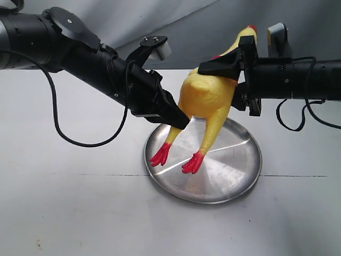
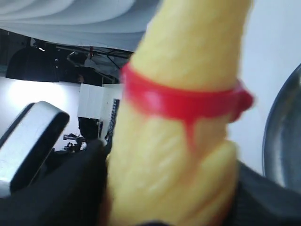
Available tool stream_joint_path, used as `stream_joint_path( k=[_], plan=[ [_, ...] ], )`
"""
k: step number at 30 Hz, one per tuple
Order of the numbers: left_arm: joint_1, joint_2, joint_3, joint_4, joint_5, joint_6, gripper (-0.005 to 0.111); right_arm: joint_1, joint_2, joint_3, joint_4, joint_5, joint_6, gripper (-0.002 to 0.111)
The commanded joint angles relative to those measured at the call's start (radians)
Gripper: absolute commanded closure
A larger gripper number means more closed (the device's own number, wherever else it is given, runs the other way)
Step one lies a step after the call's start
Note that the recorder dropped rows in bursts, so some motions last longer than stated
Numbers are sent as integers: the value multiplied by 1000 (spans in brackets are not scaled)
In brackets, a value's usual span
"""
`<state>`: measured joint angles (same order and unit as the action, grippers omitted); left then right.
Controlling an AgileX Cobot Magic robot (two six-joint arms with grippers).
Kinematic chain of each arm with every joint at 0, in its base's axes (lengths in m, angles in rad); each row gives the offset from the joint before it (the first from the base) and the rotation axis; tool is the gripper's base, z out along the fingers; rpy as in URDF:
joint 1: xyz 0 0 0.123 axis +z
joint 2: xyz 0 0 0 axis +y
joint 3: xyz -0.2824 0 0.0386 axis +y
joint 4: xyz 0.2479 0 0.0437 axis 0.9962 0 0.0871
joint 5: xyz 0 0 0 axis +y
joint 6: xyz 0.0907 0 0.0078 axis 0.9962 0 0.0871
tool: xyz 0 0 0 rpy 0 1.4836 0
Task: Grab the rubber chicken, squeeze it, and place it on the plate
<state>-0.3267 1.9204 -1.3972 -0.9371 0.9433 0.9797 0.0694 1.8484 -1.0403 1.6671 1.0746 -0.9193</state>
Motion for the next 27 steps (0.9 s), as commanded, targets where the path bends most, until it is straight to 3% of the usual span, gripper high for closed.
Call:
stream_joint_path(
  k=[1,14,18,20,23,27],
  plan=[
    [-4,-11,-9,-26,-2,-7,107,1,-2,-3,-12,39,-4,107],
    [-4,-11,-9,-24,-2,-7,107,1,-2,-3,-7,-9,-32,106],
    [-4,-11,-9,-24,-2,-7,107,1,-2,-3,-6,-14,-45,77],
    [-4,-11,-9,-24,-2,-7,107,1,-2,-3,-6,-17,-45,53],
    [-4,-11,-9,-24,-2,-7,107,1,-2,-3,-12,-24,-45,6],
    [-4,-11,-9,-24,-2,-7,107,1,-2,-3,-12,-44,-50,3]
  ],
)
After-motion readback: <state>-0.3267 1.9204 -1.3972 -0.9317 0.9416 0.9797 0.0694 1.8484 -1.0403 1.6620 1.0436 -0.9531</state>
